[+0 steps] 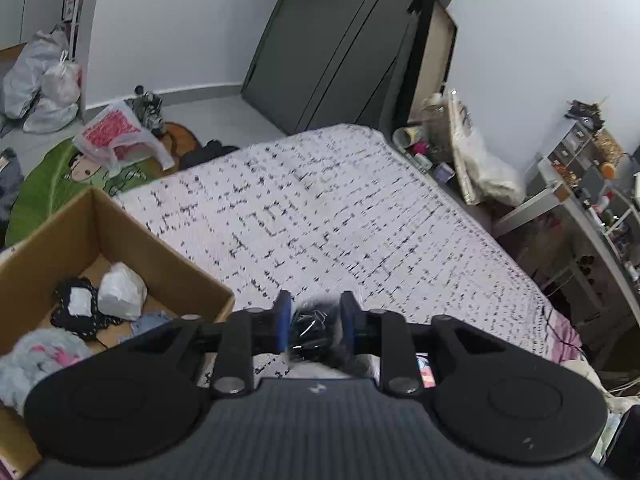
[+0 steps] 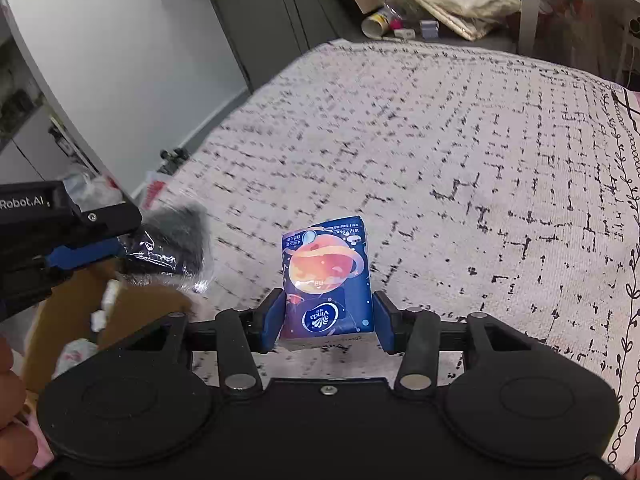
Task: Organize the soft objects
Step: 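Lift the black bag with the left tool while the right tool lifts the tissue packet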
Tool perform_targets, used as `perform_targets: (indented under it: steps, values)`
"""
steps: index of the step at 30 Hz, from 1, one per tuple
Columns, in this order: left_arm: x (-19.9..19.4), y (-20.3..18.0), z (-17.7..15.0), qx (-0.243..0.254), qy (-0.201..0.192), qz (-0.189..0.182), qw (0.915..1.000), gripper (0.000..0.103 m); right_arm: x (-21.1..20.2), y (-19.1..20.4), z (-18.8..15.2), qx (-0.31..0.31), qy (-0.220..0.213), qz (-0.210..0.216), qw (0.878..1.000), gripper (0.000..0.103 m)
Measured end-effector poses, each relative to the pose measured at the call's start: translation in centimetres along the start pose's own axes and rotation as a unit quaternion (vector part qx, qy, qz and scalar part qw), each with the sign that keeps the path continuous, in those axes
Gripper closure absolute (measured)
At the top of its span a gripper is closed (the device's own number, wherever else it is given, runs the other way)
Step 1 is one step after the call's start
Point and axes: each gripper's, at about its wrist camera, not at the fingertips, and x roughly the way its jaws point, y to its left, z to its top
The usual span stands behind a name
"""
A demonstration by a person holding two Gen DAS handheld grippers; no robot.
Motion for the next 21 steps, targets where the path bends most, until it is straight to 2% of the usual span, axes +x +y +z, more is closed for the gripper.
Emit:
perform_targets:
  steps: [3,6,10,11,14,19,21]
  values:
    - [-1.5,0.0,0.3,0.012,-0.008,-0.003,0.9999,0.082,-1.0,0.4,0.0,-0.002,-0.009,0.012,1.0,0.057]
    - [-2.5,0.2,0.6,0.019,-0.014,-0.003,0.9997,0.09,-1.4,0.8,0.1,-0.01,-0.016,0.019,1.0,0.057]
    - [-3.1,0.6,1.1,0.016,-0.013,0.006,0.9998,0.091,-1.6,0.6,0.0,-0.001,-0.013,0.025,1.0,0.057]
    - [-2.8,0.6,1.2,0.017,-0.003,0.008,0.9998,0.09,-1.6,0.6,0.1,0.001,-0.013,0.026,1.0,0.057]
    - [-1.2,0.7,0.9,0.01,0.047,0.022,0.9986,0.083,-2.0,0.4,0.0,0.004,-0.017,0.027,0.999,0.057]
    - [1.2,1.1,-1.0,0.004,0.097,0.04,0.9945,0.051,-2.5,-0.3,0.3,0.016,-0.021,0.027,0.999,0.057]
    - [1.8,1.0,-1.8,0.014,0.107,0.043,0.9932,0.048,-2.5,-0.8,0.5,0.023,-0.022,0.026,0.999,0.057]
